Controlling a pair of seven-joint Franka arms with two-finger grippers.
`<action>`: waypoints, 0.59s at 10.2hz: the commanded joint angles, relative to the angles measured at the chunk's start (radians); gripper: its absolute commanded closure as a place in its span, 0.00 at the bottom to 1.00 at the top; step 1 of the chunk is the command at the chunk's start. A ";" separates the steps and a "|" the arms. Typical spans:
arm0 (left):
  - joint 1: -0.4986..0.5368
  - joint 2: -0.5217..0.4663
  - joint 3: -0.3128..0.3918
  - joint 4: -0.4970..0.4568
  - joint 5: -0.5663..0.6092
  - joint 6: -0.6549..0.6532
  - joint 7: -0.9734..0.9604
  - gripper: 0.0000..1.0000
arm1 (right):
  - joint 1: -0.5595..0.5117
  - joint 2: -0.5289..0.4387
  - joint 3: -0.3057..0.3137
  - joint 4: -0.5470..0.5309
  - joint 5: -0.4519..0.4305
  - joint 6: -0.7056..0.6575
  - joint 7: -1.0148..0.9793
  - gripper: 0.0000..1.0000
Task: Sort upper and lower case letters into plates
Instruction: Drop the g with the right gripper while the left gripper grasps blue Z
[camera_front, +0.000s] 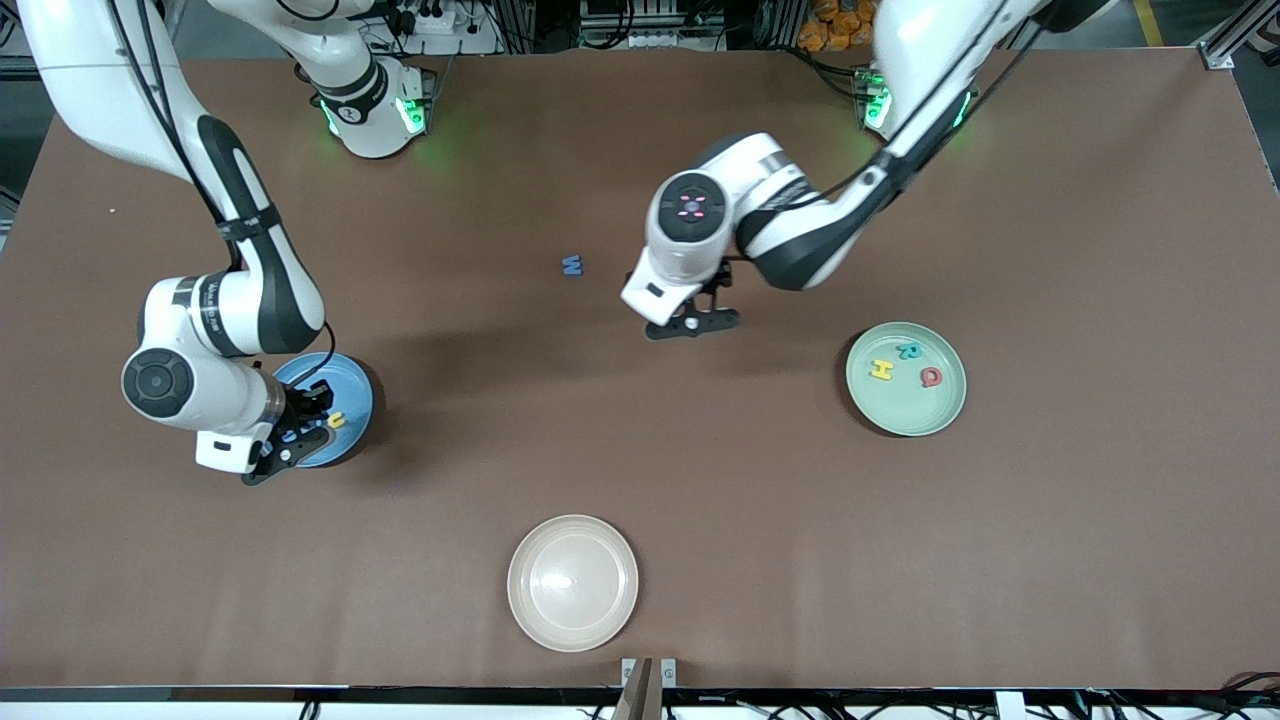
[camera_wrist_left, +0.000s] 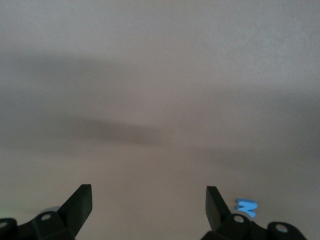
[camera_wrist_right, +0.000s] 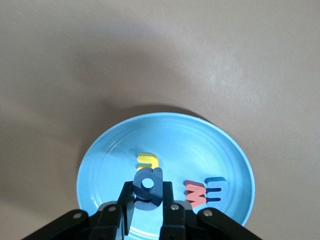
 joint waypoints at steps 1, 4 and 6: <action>-0.282 0.089 0.213 0.137 -0.001 0.061 -0.223 0.00 | -0.028 0.031 0.020 0.020 -0.013 -0.009 0.080 0.00; -0.467 0.159 0.329 0.139 -0.001 0.264 -0.380 0.00 | -0.051 0.023 0.020 0.020 -0.013 -0.014 0.096 0.00; -0.501 0.164 0.327 0.138 -0.001 0.318 -0.370 0.00 | -0.111 0.017 0.023 0.022 0.002 0.001 0.142 0.00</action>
